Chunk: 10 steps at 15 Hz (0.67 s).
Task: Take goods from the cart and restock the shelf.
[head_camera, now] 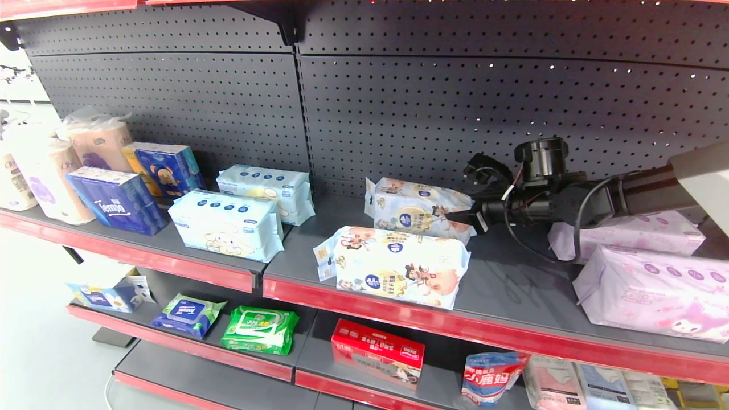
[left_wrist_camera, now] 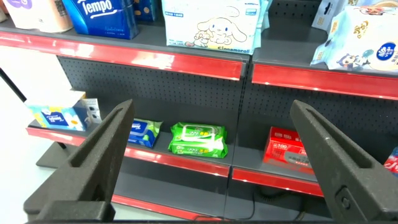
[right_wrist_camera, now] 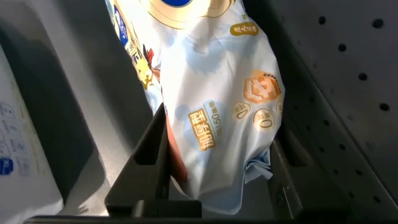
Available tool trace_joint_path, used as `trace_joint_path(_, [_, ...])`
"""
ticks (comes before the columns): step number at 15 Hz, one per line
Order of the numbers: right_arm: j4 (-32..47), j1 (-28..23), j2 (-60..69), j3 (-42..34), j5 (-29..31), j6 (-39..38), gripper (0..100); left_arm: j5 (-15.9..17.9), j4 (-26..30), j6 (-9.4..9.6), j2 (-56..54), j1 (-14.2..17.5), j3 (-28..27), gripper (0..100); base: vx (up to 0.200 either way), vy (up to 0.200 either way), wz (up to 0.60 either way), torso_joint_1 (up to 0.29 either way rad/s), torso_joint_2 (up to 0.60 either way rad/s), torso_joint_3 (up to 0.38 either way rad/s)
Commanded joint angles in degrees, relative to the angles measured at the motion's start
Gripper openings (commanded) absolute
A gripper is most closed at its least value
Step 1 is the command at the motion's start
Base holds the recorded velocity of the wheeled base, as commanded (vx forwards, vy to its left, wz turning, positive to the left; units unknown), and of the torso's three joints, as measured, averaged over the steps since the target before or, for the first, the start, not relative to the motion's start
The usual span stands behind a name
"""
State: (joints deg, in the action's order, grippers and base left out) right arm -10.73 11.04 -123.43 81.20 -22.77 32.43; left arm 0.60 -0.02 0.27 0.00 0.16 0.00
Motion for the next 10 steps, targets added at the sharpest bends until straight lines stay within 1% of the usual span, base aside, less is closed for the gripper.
trace_joint_path(1, [-0.08, -0.06, 1.35, -1.4, -0.69, 0.62, 0, 0.02, -0.06, 0.0, 0.0, 0.02, 0.0, 100, 0.0, 0.0, 0.0, 0.0, 0.0, 0.0])
trace_joint_path(10, [-0.61, 0.73, 2.4, -4.03, -0.52, 0.62, 0, 0.02, 0.02, 0.0, 0.0, 0.02, 0.0, 100, 0.0, 0.0, 0.0, 0.0, 0.0, 0.0])
